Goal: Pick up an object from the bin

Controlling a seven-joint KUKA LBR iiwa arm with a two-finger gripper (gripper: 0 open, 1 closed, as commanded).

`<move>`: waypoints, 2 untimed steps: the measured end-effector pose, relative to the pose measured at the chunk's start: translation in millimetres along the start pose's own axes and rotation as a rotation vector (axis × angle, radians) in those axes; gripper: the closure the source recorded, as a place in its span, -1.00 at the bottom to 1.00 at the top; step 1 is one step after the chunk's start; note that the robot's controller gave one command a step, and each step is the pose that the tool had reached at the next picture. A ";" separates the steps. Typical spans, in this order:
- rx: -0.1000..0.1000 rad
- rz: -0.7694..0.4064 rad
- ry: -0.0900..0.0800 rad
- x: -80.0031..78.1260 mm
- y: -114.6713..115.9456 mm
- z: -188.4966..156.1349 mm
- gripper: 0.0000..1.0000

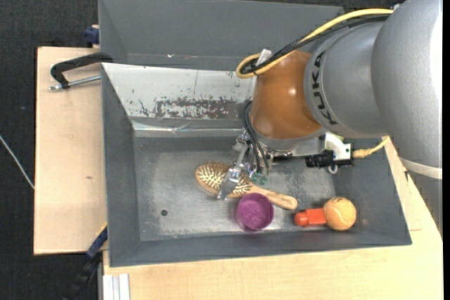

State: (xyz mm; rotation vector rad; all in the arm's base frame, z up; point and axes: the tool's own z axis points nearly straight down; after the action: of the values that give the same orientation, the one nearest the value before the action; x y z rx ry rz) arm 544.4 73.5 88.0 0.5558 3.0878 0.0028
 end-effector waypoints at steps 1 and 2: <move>-0.004 -0.100 -0.003 -8.4 -7.7 14.6 1.00; -0.004 -0.100 -0.003 -8.5 -7.8 14.6 1.00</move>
Offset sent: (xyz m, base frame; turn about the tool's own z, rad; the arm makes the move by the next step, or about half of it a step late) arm 0.0000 0.0000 0.0000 0.0000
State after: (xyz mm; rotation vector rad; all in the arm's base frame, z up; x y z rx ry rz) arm 549.7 63.3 73.4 0.4000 3.1076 0.0082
